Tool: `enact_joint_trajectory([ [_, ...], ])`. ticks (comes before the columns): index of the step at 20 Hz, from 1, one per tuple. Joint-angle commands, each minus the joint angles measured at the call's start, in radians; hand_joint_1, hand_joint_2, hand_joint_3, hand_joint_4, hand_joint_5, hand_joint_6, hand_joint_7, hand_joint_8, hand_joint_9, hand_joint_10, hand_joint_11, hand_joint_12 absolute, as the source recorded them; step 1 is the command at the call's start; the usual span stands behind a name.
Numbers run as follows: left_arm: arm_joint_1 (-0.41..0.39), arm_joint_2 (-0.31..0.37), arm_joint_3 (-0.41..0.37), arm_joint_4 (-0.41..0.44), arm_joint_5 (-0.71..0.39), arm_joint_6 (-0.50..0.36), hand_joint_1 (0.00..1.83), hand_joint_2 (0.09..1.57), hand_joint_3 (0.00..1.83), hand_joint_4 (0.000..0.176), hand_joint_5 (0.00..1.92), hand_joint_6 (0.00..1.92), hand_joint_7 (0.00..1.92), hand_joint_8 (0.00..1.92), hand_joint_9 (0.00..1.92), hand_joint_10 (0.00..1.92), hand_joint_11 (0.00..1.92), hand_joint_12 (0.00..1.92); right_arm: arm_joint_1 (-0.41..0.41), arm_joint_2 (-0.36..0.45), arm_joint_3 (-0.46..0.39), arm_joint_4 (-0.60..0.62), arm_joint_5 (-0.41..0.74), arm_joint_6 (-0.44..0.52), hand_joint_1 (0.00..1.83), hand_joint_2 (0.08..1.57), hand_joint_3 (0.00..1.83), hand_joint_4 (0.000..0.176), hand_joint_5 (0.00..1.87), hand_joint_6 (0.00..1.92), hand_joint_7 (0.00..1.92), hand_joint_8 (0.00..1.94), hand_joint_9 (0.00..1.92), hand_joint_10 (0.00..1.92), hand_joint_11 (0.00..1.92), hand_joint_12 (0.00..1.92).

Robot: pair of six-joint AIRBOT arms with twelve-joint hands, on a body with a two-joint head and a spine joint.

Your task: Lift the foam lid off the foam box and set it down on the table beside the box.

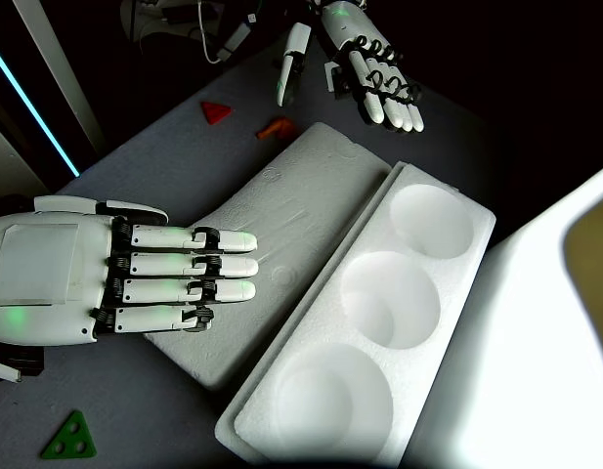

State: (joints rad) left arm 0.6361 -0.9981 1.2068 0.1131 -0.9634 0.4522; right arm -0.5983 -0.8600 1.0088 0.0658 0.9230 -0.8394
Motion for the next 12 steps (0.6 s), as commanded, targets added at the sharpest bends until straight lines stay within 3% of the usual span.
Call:
enact_joint_trajectory([
  [1, -0.019, 0.000, 0.006, -0.023, -0.128, -0.005, 0.40, 1.16, 0.01, 0.078, 0.03, 0.01, 0.00, 0.00, 0.00, 0.00, 0.00, 0.00, 0.013, 0.009, -0.001, 0.009, 0.136, 0.001, 0.35, 1.31, 0.00, 0.000, 0.00, 0.00, 0.00, 0.00, 0.00, 0.00, 0.00, 1.54],
  [5, -0.032, 0.001, 0.006, -0.009, -0.124, -0.006, 0.47, 1.19, 0.01, 0.057, 0.08, 0.02, 0.00, 0.00, 0.00, 0.00, 0.00, 0.00, 0.013, 0.013, -0.009, 0.011, 0.159, 0.001, 0.35, 1.27, 0.00, 0.000, 0.00, 0.00, 0.00, 0.00, 0.00, 0.00, 0.00, 1.59],
  [8, -0.030, -0.001, 0.006, -0.005, -0.132, -0.013, 0.50, 1.22, 0.02, 0.055, 0.10, 0.02, 0.00, 0.00, 0.00, 0.00, 0.01, 0.01, 0.008, 0.021, -0.024, 0.014, 0.190, 0.001, 0.40, 1.30, 0.00, 0.000, 0.00, 0.00, 0.00, 0.00, 0.00, 0.00, 0.00, 1.52],
  [9, -0.029, -0.002, 0.006, -0.005, -0.138, -0.014, 0.56, 1.24, 0.02, 0.032, 0.14, 0.03, 0.00, 0.00, 0.00, 0.00, 0.03, 0.02, 0.002, 0.026, -0.030, 0.017, 0.208, 0.001, 0.40, 1.31, 0.01, 0.000, 0.00, 0.00, 0.00, 0.00, 0.02, 0.01, 0.00, 1.52],
  [10, -0.026, 0.001, 0.003, -0.007, -0.152, -0.014, 0.60, 1.25, 0.02, 0.024, 0.16, 0.04, 0.00, 0.00, 0.00, 0.00, 0.02, 0.02, -0.005, 0.033, -0.035, 0.021, 0.227, 0.001, 0.41, 1.31, 0.00, 0.000, 0.00, 0.00, 0.00, 0.00, 0.04, 0.02, 0.00, 1.47],
  [11, -0.020, 0.013, -0.006, -0.012, -0.163, -0.007, 0.61, 1.26, 0.02, 0.024, 0.16, 0.03, 0.00, 0.00, 0.00, 0.00, 0.00, 0.00, -0.009, 0.036, -0.037, 0.023, 0.241, 0.001, 0.36, 1.30, 0.00, 0.000, 0.00, 0.00, 0.00, 0.00, 0.01, 0.00, 0.00, 1.22],
  [12, -0.013, 0.022, -0.012, -0.023, -0.176, 0.002, 0.65, 1.27, 0.02, 0.000, 0.18, 0.03, 0.01, 0.00, 0.00, 0.00, 0.00, 0.00, -0.012, 0.038, -0.039, 0.024, 0.254, 0.001, 0.38, 1.29, 0.00, 0.000, 0.00, 0.00, 0.00, 0.00, 0.00, 0.00, 0.00, 0.92],
])
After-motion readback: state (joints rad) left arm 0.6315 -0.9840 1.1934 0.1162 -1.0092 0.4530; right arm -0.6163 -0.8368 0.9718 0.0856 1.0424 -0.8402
